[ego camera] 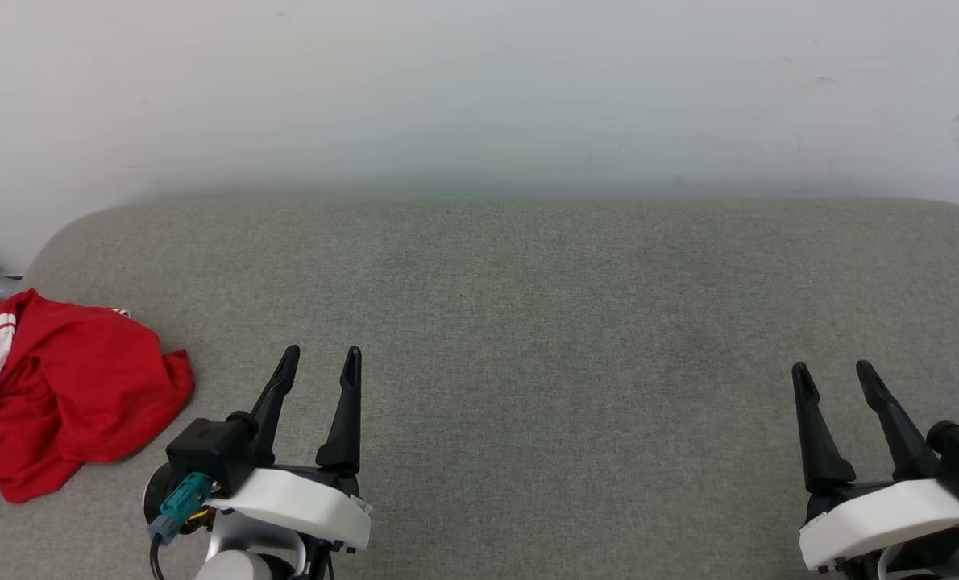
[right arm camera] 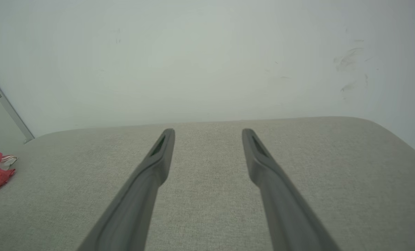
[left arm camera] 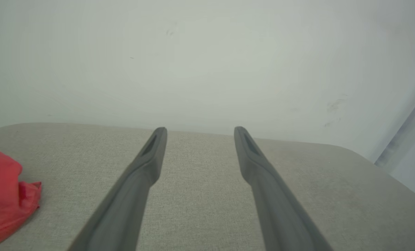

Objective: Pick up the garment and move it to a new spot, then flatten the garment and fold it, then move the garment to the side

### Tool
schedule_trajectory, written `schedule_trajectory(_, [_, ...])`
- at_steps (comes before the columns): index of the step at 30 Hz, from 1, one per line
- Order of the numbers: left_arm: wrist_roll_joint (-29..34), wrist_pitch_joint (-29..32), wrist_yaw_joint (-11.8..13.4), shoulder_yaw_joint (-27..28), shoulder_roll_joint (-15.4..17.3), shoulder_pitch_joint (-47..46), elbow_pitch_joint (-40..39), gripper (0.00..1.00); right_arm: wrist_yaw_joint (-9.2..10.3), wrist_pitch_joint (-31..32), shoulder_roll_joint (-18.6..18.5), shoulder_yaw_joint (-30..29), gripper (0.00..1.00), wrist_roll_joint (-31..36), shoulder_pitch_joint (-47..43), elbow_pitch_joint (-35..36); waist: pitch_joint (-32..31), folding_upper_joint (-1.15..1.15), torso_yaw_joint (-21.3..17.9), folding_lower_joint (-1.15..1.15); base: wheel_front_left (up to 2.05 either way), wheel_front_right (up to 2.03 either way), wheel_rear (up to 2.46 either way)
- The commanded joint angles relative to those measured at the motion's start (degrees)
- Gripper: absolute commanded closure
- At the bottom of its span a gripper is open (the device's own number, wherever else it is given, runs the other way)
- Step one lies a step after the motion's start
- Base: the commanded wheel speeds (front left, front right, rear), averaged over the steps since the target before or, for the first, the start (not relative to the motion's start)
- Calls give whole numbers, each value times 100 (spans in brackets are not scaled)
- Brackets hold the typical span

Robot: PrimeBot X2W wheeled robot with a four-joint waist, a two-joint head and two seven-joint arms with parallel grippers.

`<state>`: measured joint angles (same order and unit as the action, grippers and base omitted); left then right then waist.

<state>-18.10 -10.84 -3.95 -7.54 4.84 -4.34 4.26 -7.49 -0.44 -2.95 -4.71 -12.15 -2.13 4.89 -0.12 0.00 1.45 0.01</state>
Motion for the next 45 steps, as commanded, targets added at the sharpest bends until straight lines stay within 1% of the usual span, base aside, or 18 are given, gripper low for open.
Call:
schedule_trajectory(1, [121,-63,21,-27,29,-28,-24,0,0,7,9,-9,0,100,-22,82,2,0,3,0,0,0,0])
schedule_trajectory(17, [693,-270,-94,-32,-88,-22,179,0,1,-48,10,-95,0,537,-136,189,17,0,81,0,0,0,0])
schedule_trajectory(23, [820,-333,-112,20,-124,-76,305,0,1,-48,10,-111,0,677,-161,215,15,0,247,0,0,0,0])
schedule_trajectory(26, [876,-363,-126,46,-145,-116,310,0,1,-50,9,-98,0,728,-177,255,11,0,415,0,0,0,0])
schedule_trajectory(27, [936,-399,-140,95,-157,-119,346,0,1,-46,9,-76,0,810,-208,286,6,0,629,-1,0,0,0])
schedule_trajectory(32, [1024,-446,-140,179,-176,-108,400,0,1,-54,10,-22,0,982,-196,326,-11,0,1044,-1,0,0,0])
schedule_trajectory(39, [906,-438,-151,327,-188,-119,559,0,1,-36,9,51,0,944,-200,302,-25,0,1648,-1,0,0,0])
schedule_trajectory(45, [865,-437,-164,429,-194,-105,669,0,2,-74,8,107,0,866,-147,264,-33,0,2091,-1,0,0,0])
